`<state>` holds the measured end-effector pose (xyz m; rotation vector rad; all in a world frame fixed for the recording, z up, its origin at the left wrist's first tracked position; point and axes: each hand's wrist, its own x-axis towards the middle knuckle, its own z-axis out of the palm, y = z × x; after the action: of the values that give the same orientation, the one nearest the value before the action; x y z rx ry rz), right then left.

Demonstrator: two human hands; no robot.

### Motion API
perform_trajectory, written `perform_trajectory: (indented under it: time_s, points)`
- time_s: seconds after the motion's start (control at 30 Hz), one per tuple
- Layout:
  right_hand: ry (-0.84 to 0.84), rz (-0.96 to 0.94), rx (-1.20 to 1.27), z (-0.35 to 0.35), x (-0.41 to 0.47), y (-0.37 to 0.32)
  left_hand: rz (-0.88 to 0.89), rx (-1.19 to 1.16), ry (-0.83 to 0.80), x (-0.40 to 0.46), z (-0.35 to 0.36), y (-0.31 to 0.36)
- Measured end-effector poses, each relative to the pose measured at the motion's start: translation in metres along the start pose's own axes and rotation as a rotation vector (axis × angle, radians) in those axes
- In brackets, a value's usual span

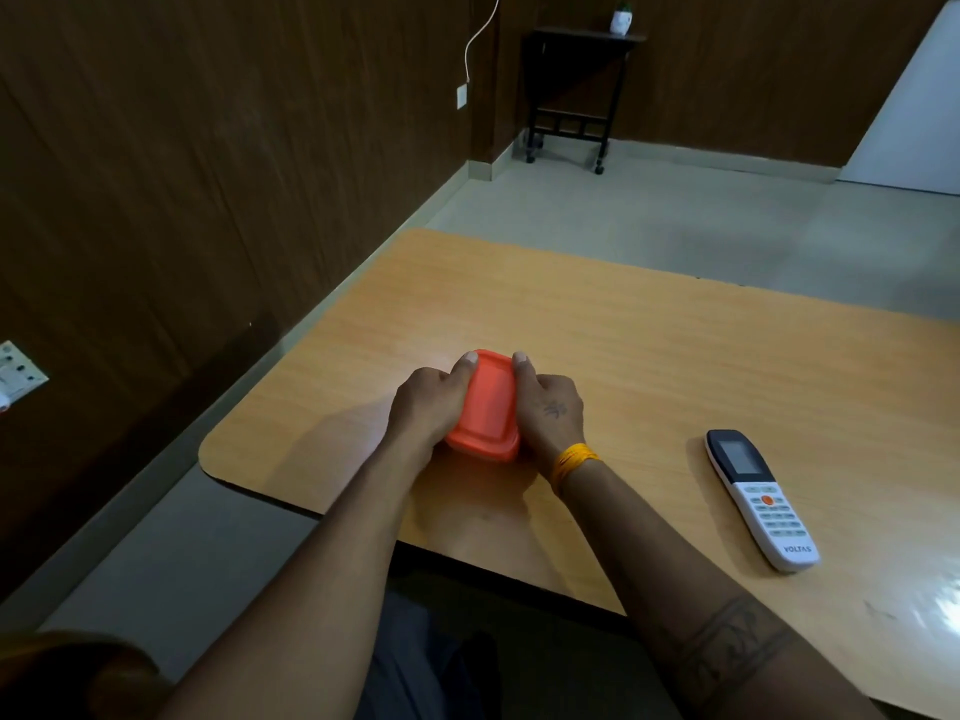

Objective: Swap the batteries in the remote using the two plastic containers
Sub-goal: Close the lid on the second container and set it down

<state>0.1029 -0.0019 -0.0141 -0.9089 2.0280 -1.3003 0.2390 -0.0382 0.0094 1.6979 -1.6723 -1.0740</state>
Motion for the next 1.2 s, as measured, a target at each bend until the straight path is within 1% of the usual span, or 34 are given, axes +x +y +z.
perform_trajectory:
  time_s: [0.2, 0.4, 0.5, 0.57, 0.67, 0.83, 0.9, 0.97, 1.1, 1.2]
  points:
    - [0.001, -0.015, 0.065, 0.003, -0.009, -0.005, -0.039, -0.167, -0.045, -0.004, -0.005, -0.004]
    - [0.03, -0.017, 0.065, 0.008, -0.022, -0.013, -0.042, -0.175, -0.002, -0.013, -0.014, -0.004]
    - [0.074, -0.054, 0.071, 0.012, -0.033, -0.017, 0.025, -0.133, 0.089, -0.02, -0.022, -0.001]
    - [0.086, -0.038, 0.108, 0.016, -0.041, -0.02, 0.047, -0.101, 0.131, -0.025, -0.029, -0.001]
    - [0.09, 0.014, 0.192, 0.021, -0.053, -0.023, 0.008, -0.122, 0.096, -0.033, -0.043, -0.003]
    - [0.113, 0.017, 0.177, 0.037, -0.07, -0.031, 0.019, -0.235, 0.083, -0.041, -0.077, -0.019]
    - [0.073, -0.008, 0.184, 0.051, -0.076, -0.039, 0.023, -0.283, 0.068, -0.042, -0.099, -0.03]
    - [-0.008, -0.01, 0.204, 0.068, -0.085, -0.047, 0.0, -0.307, 0.07, -0.043, -0.125, -0.042]
    - [-0.239, 0.1, 0.313, 0.109, -0.104, -0.061, -0.011, -0.231, 0.163, -0.029, -0.171, -0.07]
    - [-0.345, 0.181, 0.353, 0.138, -0.114, -0.07, -0.082, -0.201, 0.215, -0.012, -0.196, -0.094]
